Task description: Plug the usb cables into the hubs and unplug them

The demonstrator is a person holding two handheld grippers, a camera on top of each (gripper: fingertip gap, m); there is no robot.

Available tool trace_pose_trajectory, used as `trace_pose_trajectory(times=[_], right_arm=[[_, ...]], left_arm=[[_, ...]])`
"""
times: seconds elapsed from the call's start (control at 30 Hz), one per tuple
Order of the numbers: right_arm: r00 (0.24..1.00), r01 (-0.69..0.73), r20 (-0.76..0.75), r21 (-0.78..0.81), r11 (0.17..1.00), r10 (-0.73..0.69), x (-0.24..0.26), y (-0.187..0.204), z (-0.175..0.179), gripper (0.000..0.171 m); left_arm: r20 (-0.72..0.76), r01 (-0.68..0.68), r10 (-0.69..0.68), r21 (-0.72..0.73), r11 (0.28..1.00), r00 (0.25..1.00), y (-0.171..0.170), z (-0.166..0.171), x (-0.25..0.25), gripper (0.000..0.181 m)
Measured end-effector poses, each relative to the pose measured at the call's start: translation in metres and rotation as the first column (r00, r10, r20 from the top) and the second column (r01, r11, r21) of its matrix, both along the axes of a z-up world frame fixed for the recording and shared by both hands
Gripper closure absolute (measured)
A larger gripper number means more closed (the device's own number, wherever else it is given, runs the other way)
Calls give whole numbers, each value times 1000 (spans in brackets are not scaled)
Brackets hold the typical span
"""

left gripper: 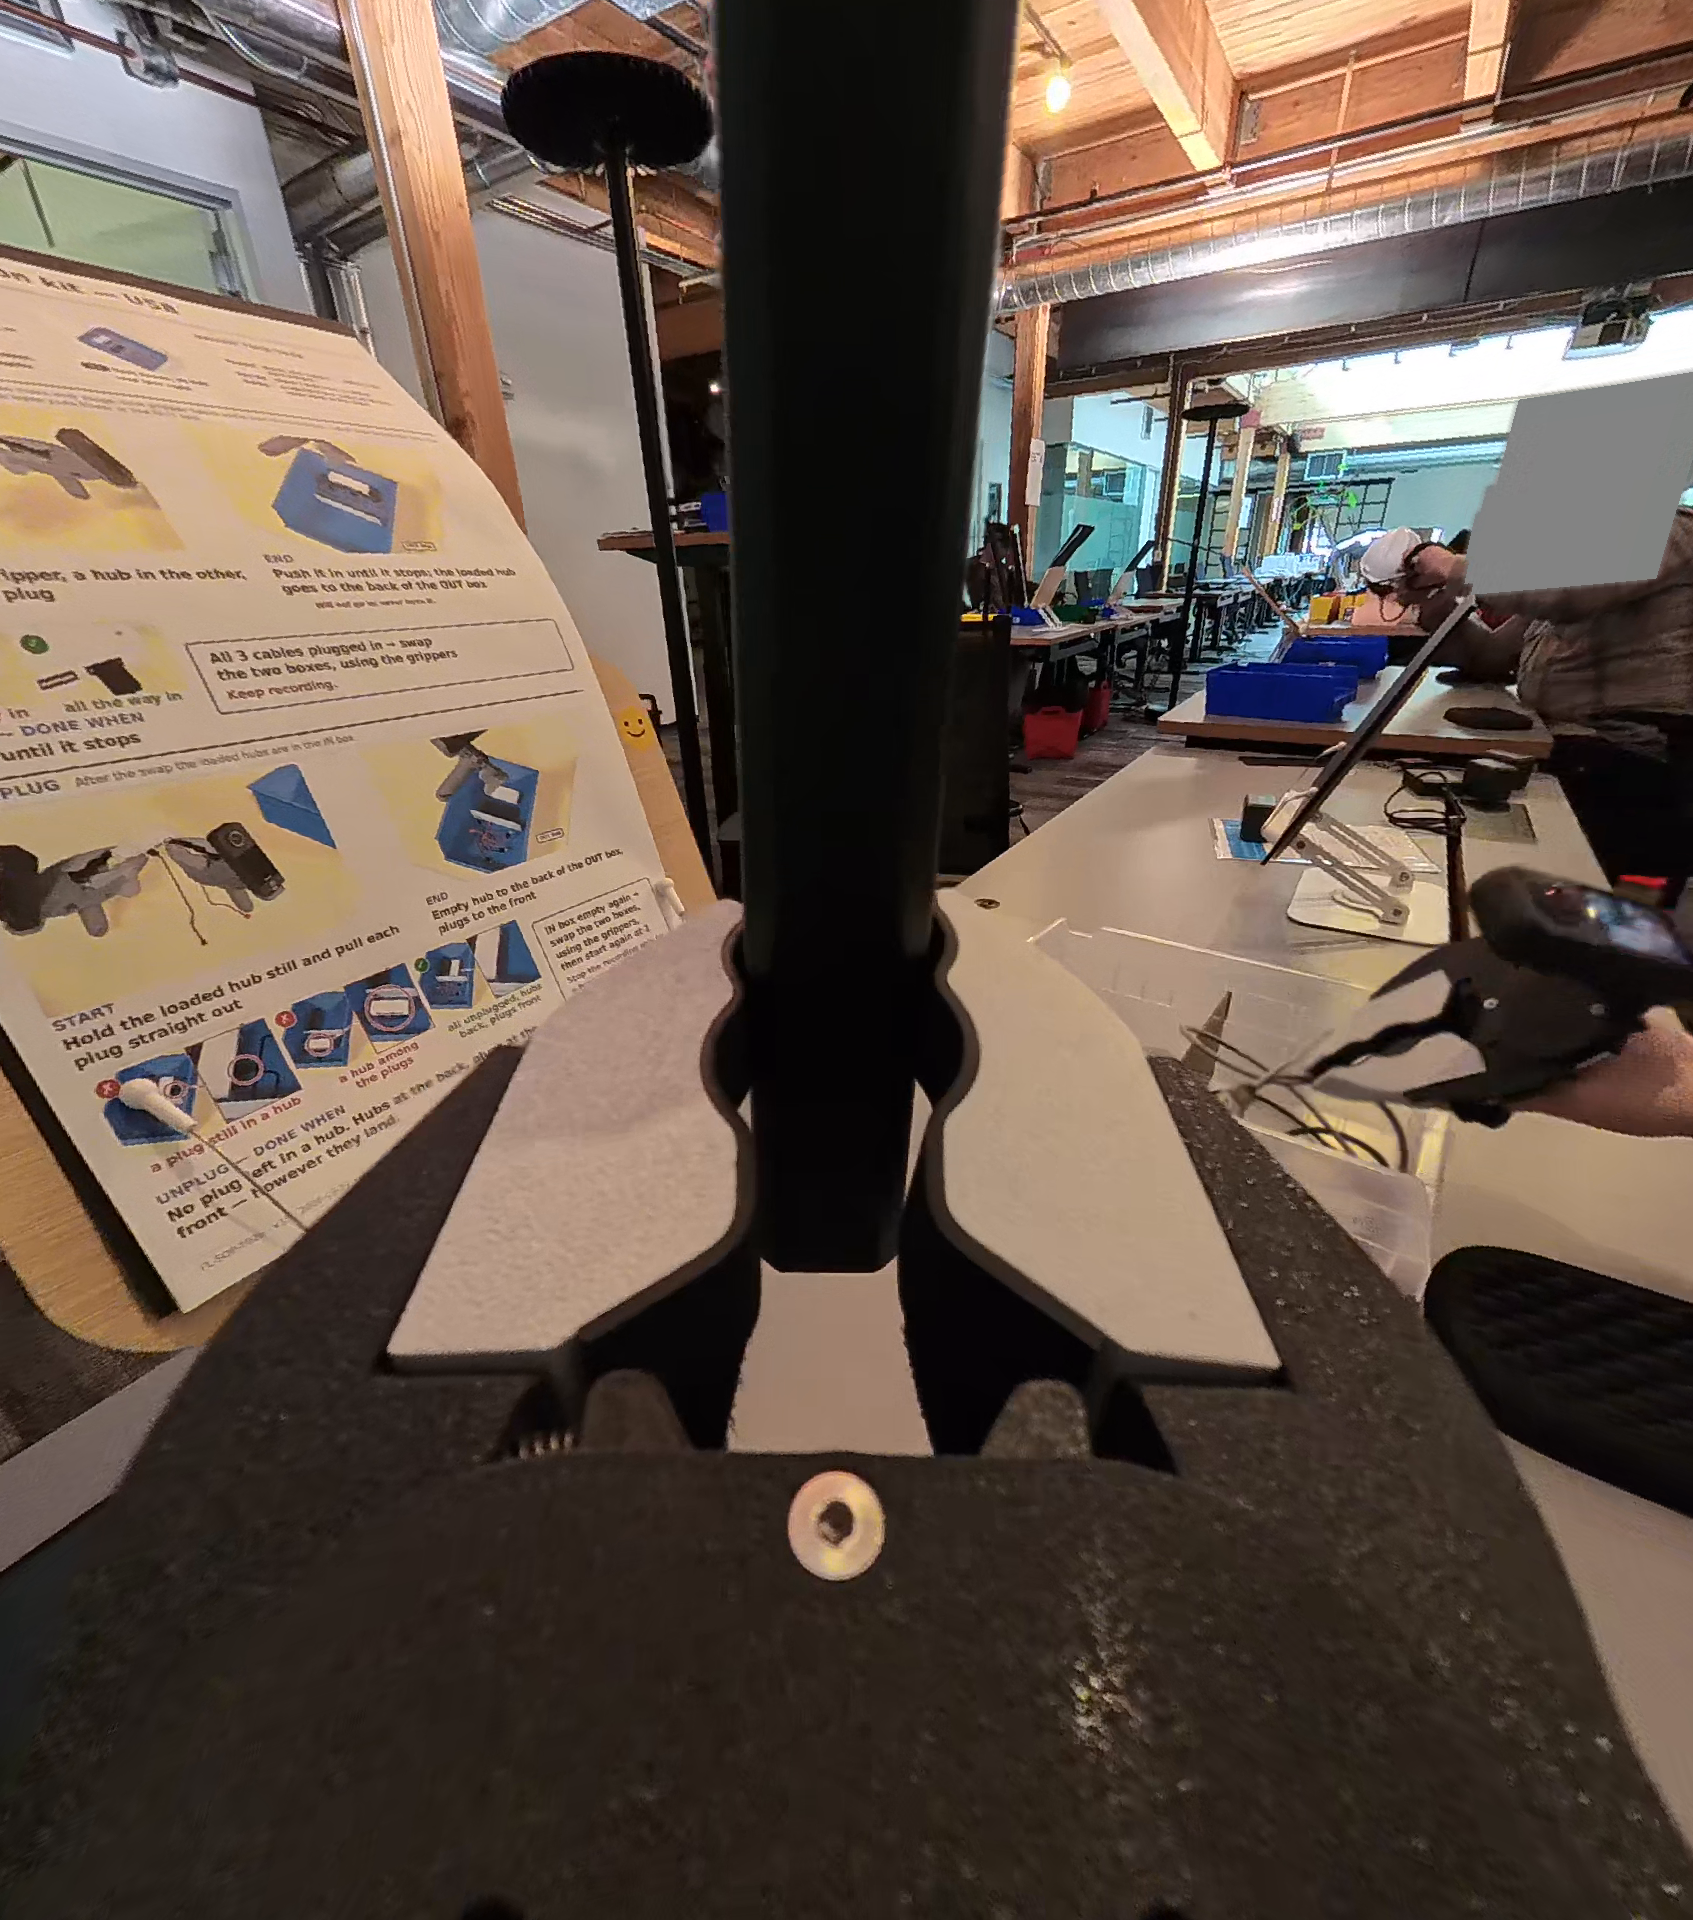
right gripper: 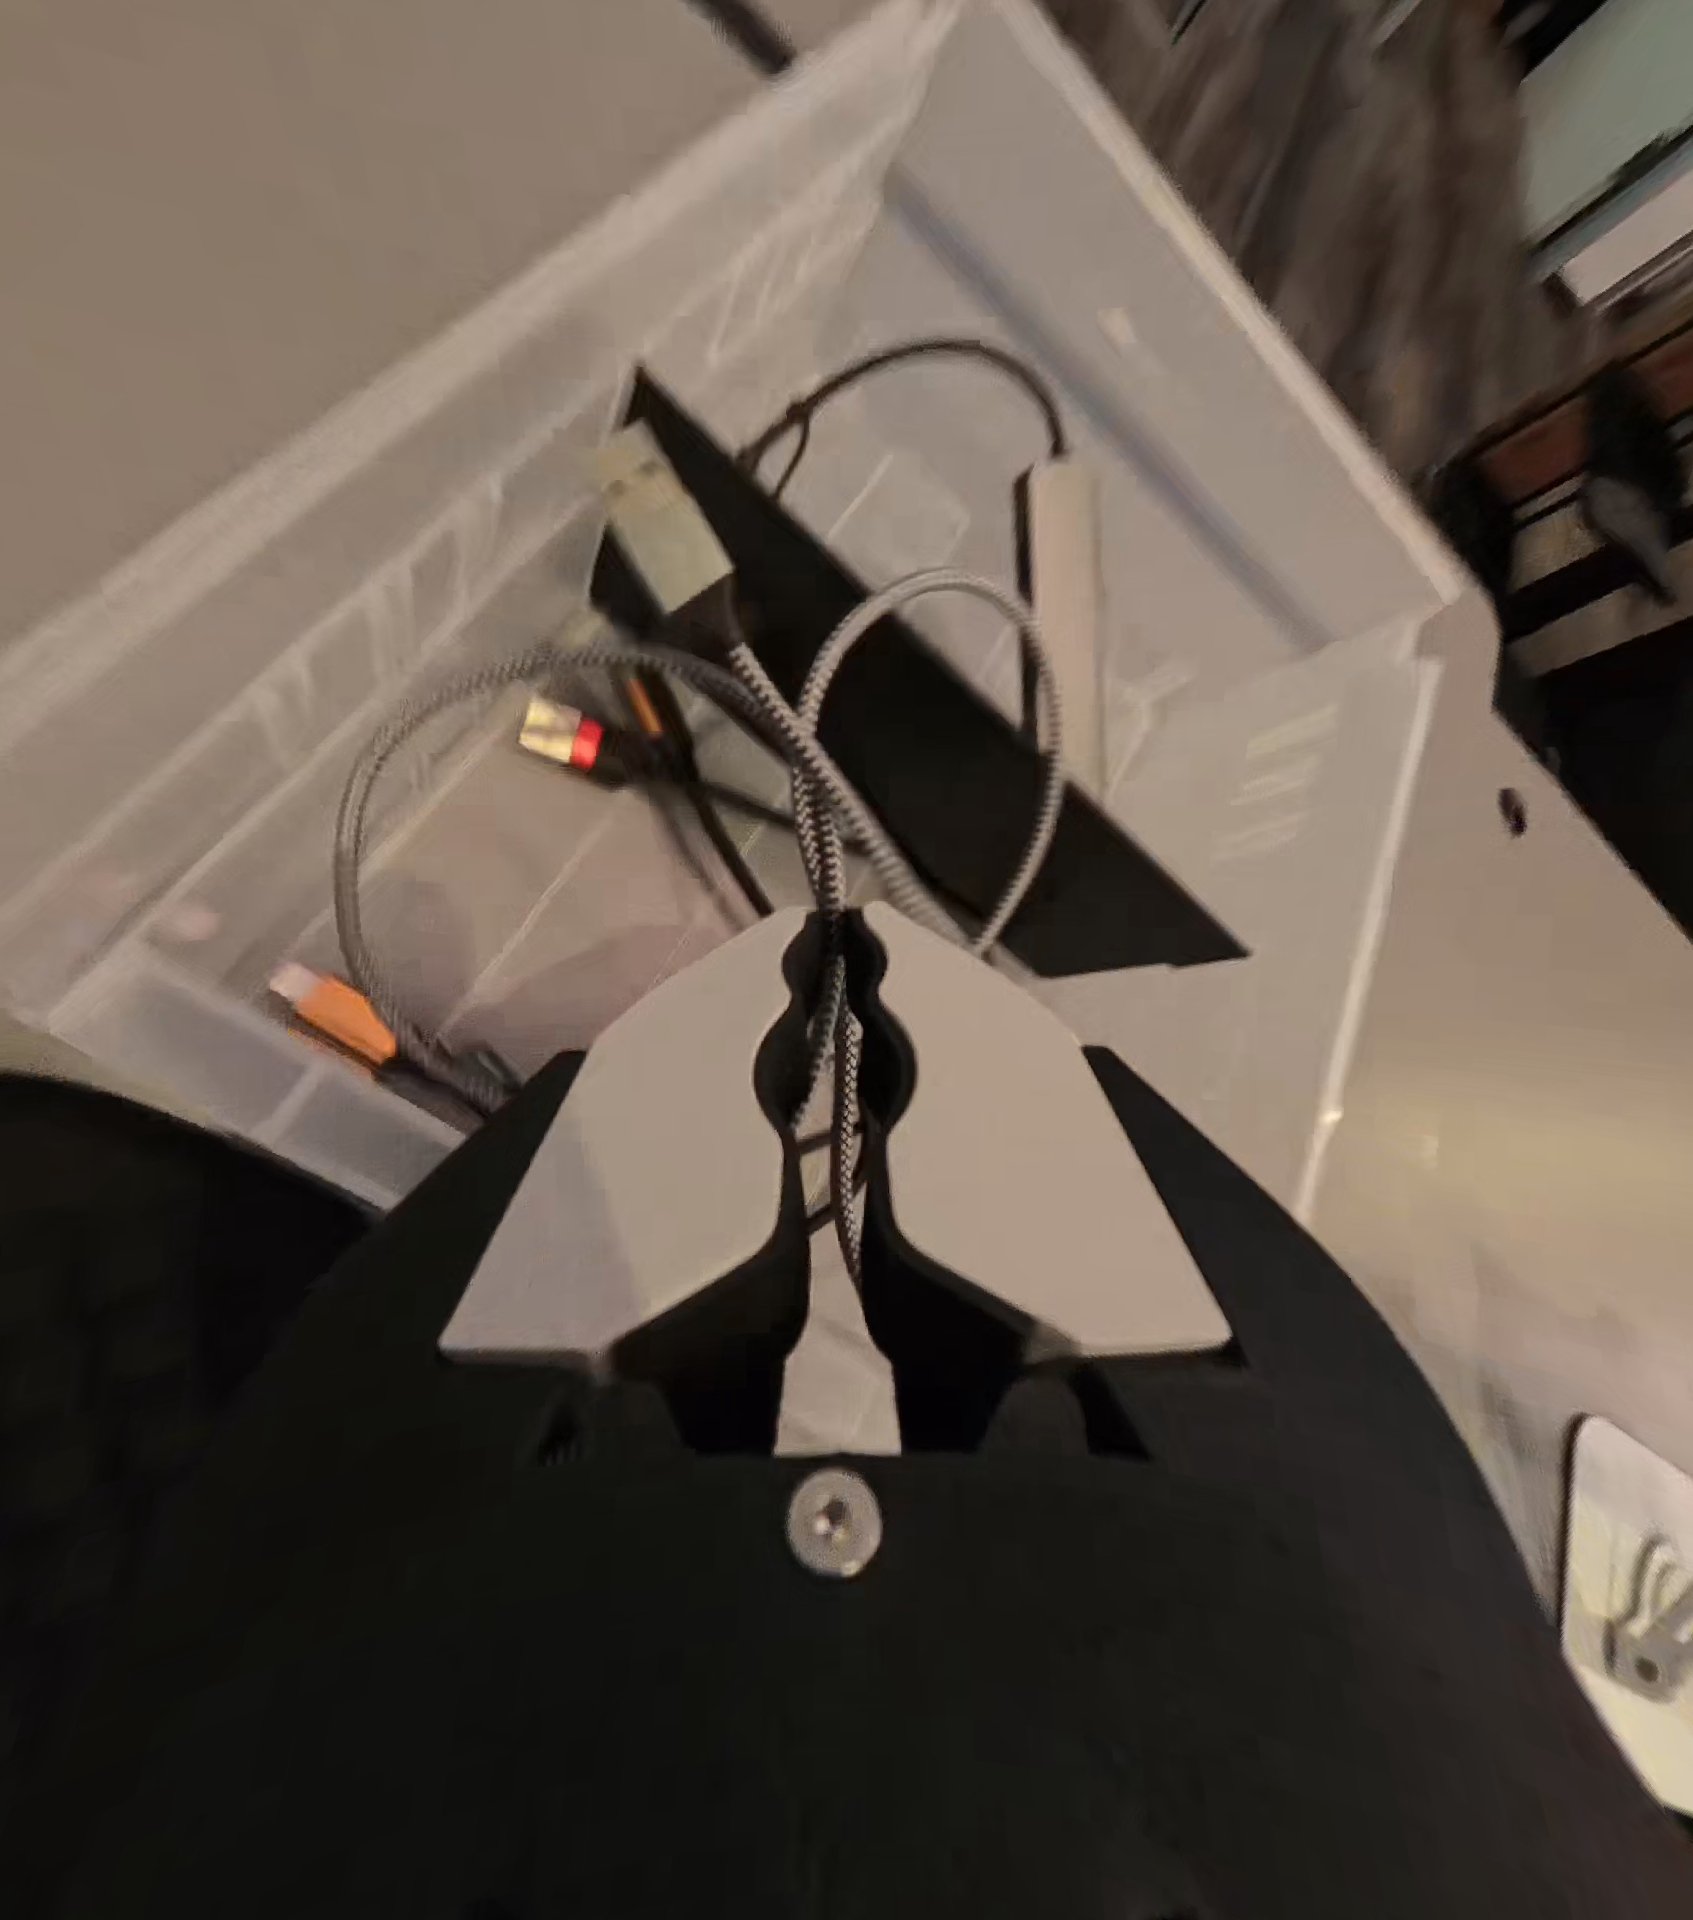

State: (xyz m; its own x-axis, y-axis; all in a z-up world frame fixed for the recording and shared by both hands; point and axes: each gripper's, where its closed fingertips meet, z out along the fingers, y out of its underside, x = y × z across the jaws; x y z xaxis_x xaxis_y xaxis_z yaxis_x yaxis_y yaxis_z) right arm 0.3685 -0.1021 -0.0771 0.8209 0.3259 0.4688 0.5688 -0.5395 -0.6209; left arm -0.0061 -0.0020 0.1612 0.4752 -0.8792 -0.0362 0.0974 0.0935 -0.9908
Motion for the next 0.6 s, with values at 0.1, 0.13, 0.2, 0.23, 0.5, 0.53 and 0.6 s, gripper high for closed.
trace_pose_trajectory(times=[0.1,0.13,0.2,0.23,0.5,0.53,0.6], right_arm=[[1000,-17,9,-237,971,20,-1,-10,-42,167],[999,-27,13,-264,964,32,-1,-10,-42,166],[998,-61,-4,-248,967,62,-4,-4,-32,163],[997,-71,-17,-212,975,69,-6,1,-21,149],[780,-397,-323,406,823,536,-155,14,143,122],[706,-411,-365,487,771,607,-178,10,165,121],[574,-388,-425,612,689,700,-210,8,202,118]], left_arm=[[-15,32,-32,-8,999,999,-4,-3,10,154],[-16,59,-59,-15,998,998,-8,-4,15,154],[-16,132,-133,-36,991,991,-17,-6,28,154],[-19,170,-171,-45,984,985,-22,-8,35,154],[25,520,-526,-197,831,850,-73,-32,108,154],[30,543,-549,-211,813,835,-77,-36,116,154],[33,588,-599,-238,773,800,-87,-44,128,154]])
